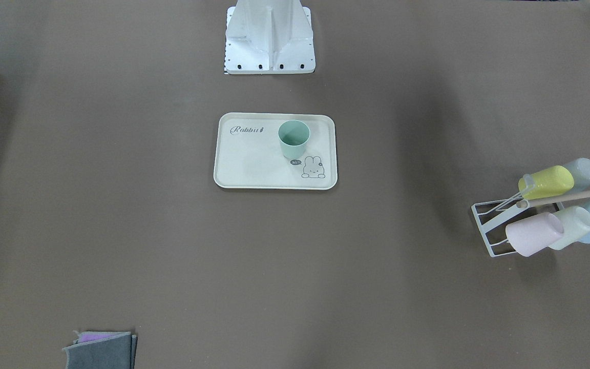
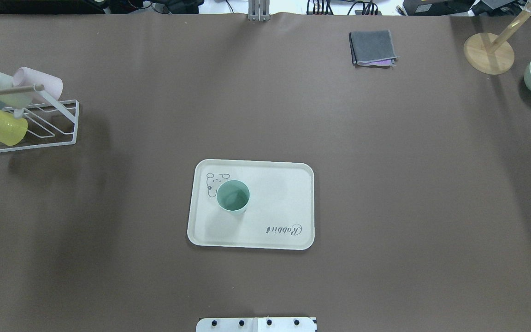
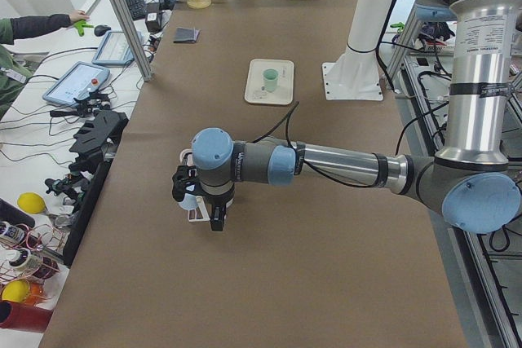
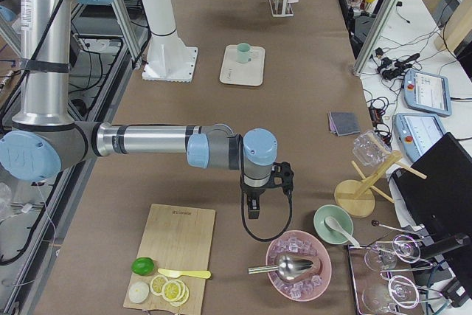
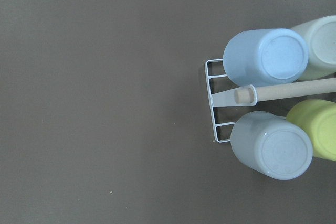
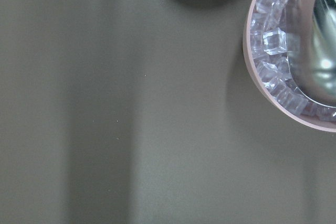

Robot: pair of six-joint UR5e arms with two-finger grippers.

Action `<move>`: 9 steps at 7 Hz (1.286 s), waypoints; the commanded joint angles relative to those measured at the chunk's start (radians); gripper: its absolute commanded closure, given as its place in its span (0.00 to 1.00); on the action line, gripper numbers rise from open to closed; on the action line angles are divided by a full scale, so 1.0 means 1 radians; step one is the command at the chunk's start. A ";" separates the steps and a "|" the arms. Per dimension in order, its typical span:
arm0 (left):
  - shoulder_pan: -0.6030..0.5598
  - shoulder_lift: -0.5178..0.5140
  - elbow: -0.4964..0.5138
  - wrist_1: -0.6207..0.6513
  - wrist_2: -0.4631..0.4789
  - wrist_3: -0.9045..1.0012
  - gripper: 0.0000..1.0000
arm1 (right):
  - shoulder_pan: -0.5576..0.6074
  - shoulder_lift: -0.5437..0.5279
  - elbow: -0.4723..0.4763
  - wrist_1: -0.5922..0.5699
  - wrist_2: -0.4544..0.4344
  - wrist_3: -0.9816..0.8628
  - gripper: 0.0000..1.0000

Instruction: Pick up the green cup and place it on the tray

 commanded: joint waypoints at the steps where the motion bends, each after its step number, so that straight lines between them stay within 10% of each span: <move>1: 0.001 0.001 -0.002 0.000 -0.001 0.000 0.01 | 0.000 -0.002 -0.001 0.000 -0.001 0.000 0.00; 9: 0.001 -0.009 0.009 0.000 0.003 0.001 0.01 | 0.000 0.004 0.001 0.000 -0.001 0.003 0.00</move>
